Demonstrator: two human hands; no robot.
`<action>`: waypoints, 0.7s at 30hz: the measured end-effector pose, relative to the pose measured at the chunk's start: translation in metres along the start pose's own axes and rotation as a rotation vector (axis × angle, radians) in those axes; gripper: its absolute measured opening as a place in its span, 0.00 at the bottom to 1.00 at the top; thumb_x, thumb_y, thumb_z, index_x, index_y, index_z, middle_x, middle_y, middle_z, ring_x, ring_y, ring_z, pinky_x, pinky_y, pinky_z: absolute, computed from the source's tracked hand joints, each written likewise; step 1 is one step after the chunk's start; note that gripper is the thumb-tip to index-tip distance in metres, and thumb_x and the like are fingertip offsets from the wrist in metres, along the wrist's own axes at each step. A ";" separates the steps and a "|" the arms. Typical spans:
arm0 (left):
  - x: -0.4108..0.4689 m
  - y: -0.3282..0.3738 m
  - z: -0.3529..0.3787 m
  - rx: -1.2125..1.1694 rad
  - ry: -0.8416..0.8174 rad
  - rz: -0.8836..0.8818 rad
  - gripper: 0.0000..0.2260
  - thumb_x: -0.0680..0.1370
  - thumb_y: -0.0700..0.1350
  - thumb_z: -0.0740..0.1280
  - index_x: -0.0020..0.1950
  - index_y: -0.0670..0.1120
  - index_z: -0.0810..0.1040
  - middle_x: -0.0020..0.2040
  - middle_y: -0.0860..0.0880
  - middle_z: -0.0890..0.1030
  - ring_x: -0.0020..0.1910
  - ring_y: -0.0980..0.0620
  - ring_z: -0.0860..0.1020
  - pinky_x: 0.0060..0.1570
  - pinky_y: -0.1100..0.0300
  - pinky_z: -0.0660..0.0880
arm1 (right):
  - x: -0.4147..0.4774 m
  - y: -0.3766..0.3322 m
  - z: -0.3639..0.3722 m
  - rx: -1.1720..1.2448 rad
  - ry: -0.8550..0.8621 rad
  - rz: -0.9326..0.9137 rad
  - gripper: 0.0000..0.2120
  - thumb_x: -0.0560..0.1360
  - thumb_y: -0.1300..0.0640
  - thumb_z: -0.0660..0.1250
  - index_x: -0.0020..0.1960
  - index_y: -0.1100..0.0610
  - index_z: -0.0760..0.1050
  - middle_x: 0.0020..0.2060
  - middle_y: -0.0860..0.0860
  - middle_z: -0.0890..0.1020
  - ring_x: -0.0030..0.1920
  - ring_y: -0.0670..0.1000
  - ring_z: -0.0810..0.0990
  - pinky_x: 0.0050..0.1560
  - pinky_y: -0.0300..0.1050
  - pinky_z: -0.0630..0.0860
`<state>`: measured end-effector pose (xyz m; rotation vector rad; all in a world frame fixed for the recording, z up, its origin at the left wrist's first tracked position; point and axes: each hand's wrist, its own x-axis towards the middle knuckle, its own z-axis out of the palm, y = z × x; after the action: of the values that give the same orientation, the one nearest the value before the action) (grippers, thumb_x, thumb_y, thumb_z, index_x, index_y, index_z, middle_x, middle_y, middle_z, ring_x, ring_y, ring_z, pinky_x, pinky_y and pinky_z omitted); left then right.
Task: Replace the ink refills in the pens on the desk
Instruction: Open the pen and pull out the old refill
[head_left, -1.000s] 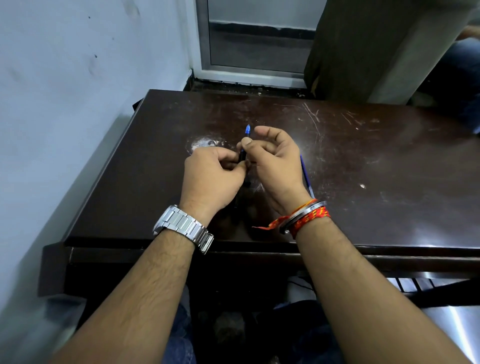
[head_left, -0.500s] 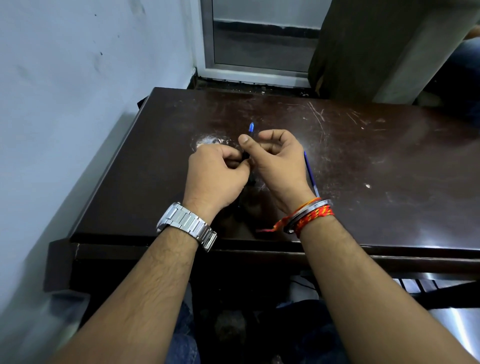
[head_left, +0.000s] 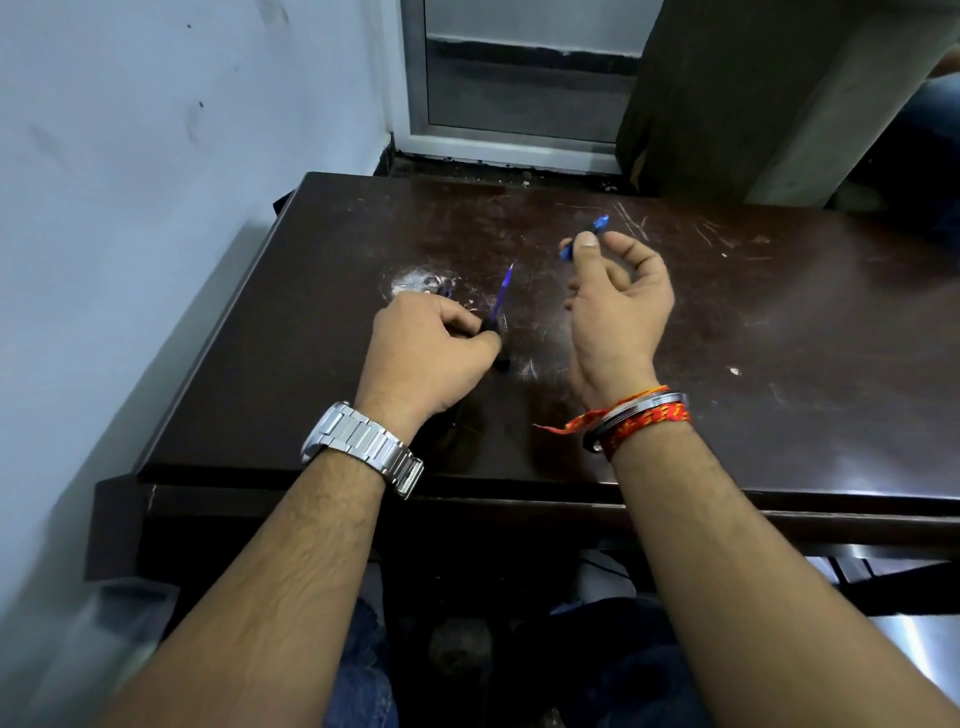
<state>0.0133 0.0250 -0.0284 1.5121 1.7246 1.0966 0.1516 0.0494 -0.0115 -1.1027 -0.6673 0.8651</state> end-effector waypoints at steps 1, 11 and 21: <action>0.001 -0.001 -0.002 -0.020 0.012 -0.030 0.03 0.64 0.50 0.73 0.33 0.51 0.85 0.28 0.54 0.83 0.32 0.54 0.84 0.42 0.55 0.83 | 0.003 0.000 -0.003 -0.113 0.019 -0.041 0.06 0.75 0.59 0.73 0.48 0.55 0.75 0.31 0.45 0.82 0.30 0.40 0.78 0.38 0.38 0.76; 0.001 -0.004 -0.001 -0.023 0.083 -0.089 0.05 0.65 0.49 0.75 0.32 0.50 0.83 0.27 0.54 0.83 0.31 0.56 0.85 0.43 0.54 0.84 | -0.003 0.020 -0.006 -1.181 -0.418 -0.078 0.06 0.72 0.54 0.72 0.37 0.53 0.80 0.41 0.54 0.84 0.43 0.54 0.83 0.43 0.43 0.77; -0.002 0.001 -0.001 0.015 0.074 -0.036 0.06 0.67 0.50 0.77 0.32 0.54 0.83 0.30 0.63 0.82 0.31 0.67 0.79 0.27 0.78 0.67 | -0.008 0.020 0.003 -0.557 -0.406 0.106 0.15 0.71 0.46 0.72 0.34 0.56 0.83 0.25 0.47 0.79 0.29 0.46 0.76 0.36 0.44 0.74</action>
<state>0.0128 0.0232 -0.0272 1.4610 1.8063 1.1361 0.1402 0.0479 -0.0301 -1.4817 -1.2474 1.0377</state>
